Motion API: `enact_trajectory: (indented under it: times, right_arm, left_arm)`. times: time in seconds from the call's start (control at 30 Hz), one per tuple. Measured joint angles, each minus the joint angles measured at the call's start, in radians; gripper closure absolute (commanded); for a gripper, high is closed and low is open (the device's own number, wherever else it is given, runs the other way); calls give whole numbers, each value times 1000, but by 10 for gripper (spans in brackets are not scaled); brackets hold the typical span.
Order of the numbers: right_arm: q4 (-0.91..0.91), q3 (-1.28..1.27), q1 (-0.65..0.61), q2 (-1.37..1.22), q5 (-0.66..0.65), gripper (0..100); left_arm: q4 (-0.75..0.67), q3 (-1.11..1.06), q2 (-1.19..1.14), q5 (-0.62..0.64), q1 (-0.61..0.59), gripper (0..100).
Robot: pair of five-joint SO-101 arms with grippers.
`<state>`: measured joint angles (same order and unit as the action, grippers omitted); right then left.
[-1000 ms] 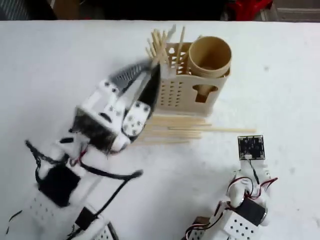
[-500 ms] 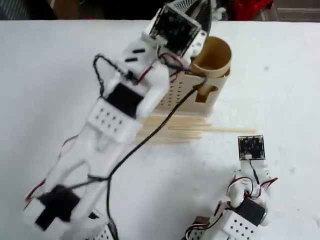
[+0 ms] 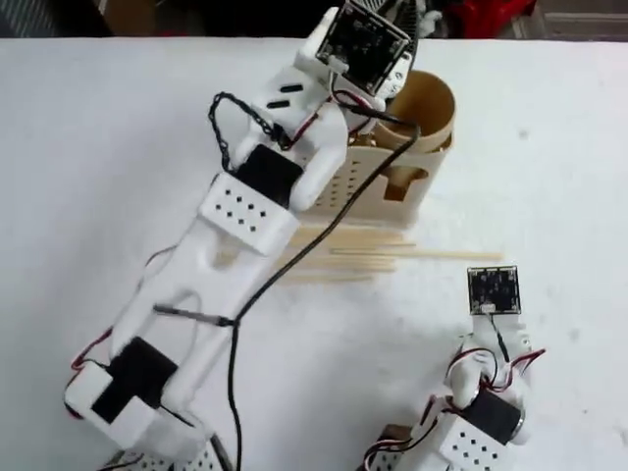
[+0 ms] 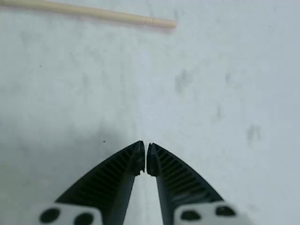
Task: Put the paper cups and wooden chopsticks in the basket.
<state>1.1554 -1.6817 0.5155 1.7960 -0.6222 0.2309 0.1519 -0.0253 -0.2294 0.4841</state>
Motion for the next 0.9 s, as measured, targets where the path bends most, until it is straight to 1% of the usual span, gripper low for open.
enact_trajectory:
  times: [0.1, 0.17, 0.23, 0.4, 0.47, 0.57, 0.67, 0.8, 0.9]
  right_arm:
    - [0, 0, 0, 0, 0, 974]
    - [0, 0, 0, 0, 0, 974]
    - [0, 0, 0, 0, 0, 974]
    - [0, 0, 0, 0, 0, 974]
    - [0, 0, 0, 0, 0, 974]
    - [0, 0, 0, 0, 0, 974]
    - [0, 0, 0, 0, 0, 974]
    - [0, 0, 0, 0, 0, 974]
    - [0, 0, 0, 0, 0, 974]
  left_arm:
    - [-51, -51, -2, -14, 0, 977]
    - [-87, -89, -2, -58, 0, 978]
    - [-129, -138, -2, -118, 0, 978]
    - [-236, -255, -2, -319, 8, 977]
    - [-281, -293, -2, -328, 9, 977]
    - [-315, -307, -2, -319, 8, 976]
    - [-325, -307, -2, -269, 8, 976]
    - [-325, -315, 6, -144, 5, 976]
    - [-325, -316, 17, -21, -21, 976]
